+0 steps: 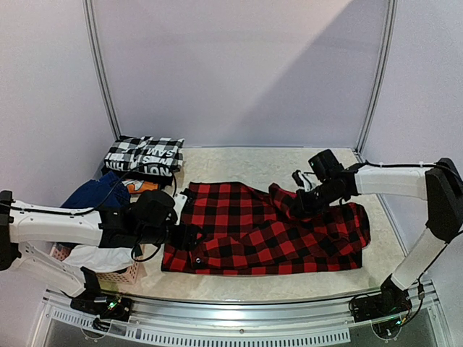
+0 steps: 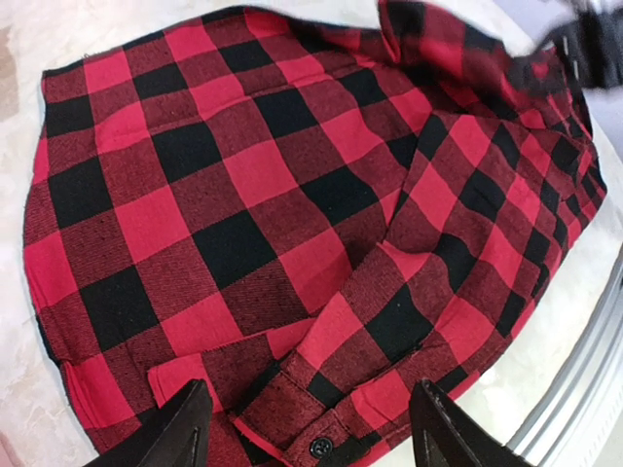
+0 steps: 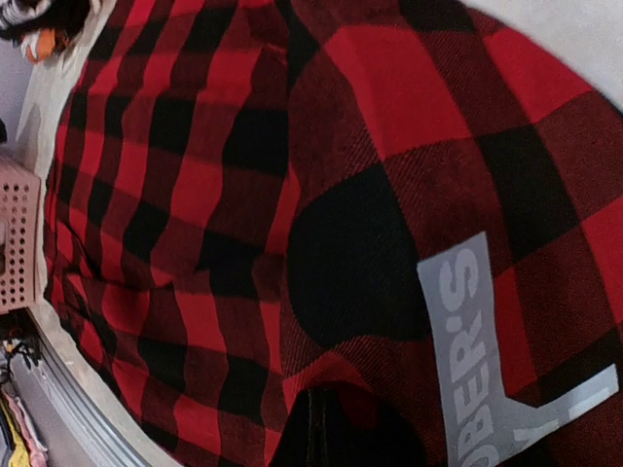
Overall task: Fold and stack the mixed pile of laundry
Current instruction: Adjust the 1/3-folded tank top at the center of the board, then pick up the 1/3-folded shirt from the center of the board.
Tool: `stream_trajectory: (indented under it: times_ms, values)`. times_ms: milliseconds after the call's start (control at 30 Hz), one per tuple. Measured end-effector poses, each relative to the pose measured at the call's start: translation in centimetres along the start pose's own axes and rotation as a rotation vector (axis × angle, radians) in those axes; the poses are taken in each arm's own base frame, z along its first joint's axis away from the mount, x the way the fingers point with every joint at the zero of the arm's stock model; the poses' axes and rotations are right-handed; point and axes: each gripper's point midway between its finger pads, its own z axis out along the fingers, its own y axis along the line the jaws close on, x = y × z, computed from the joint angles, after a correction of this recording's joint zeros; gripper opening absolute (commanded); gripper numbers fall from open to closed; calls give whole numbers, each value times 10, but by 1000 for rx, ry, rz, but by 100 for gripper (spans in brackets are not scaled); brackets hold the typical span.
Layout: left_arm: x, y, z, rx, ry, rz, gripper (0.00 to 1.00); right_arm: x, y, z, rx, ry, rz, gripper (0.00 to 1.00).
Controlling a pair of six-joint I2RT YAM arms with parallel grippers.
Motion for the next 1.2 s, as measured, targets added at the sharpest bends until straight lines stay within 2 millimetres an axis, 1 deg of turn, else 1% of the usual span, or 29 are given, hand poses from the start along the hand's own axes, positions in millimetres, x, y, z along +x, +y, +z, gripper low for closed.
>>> stream_trajectory:
  times_ms: [100, 133, 167, 200, 233, 267, 300, 333, 400, 467, 500, 567, 600, 633, 733, 800, 867, 967, 1067, 1133, 1200]
  values:
    - [-2, 0, -4, -4, -11, 1, 71, 42, 15, 13, -15, 62, -43, 2]
    - [-3, 1, -6, -7, -15, 1, 71, 52, 20, 15, -24, 75, -56, 6]
    - [-4, 1, -7, -8, -20, 2, 71, 65, 30, 17, -43, 84, -83, 10]
    - [-5, 1, -8, -9, -23, 4, 71, 72, 34, 17, -53, 91, -91, 15]
    - [-6, 1, -9, -11, -25, 7, 71, 81, 41, 17, -70, 98, -110, 22]
    - [-6, 2, -9, -13, -25, 10, 71, 89, 47, 17, -86, 104, -124, 32]
    - [-7, 2, -9, -16, -26, 13, 71, 96, 51, 16, -98, 109, -139, 43]
    - [-8, 2, -9, -19, -27, 16, 71, 99, 52, 15, -98, 112, -130, 52]
    - [-12, 0, -7, -24, -28, 25, 71, 101, 49, 12, -84, 107, -124, 65]
    - [-17, -3, -3, -25, -29, 35, 71, 98, 47, 6, -67, 89, -118, 75]
    - [-20, -5, -1, -26, -27, 39, 71, 96, 48, 1, -62, 76, -109, 77]
    - [-24, -8, 5, -27, -22, 48, 71, 87, 52, -16, -60, 23, -117, 86]
    - [-26, -11, 9, -26, -18, 54, 70, 82, 52, -25, -51, -9, -115, 87]
    - [-29, -14, 14, -24, -14, 58, 70, 75, 54, -37, -45, -45, -117, 87]
    - [-40, -26, 26, -4, -10, 73, 70, 44, 49, -73, 23, -198, -90, 85]
    - [-49, -37, 34, 14, -16, 87, 69, 20, 34, -92, 79, -293, -31, 84]
    - [-56, -50, 41, 38, -19, 102, 69, 6, 12, -101, 138, -343, 36, 82]
    - [-69, -73, 57, 74, -25, 134, 66, -5, -28, -98, 204, -365, 145, 78]
    - [-84, -97, 77, 105, -32, 160, 65, -6, -62, -86, 224, -348, 243, 75]
    - [-92, -112, 92, 125, -37, 172, 65, -6, -76, -78, 213, -330, 292, 74]
    - [-97, -126, 107, 144, -36, 184, 64, -10, -84, -66, 180, -309, 332, 72]
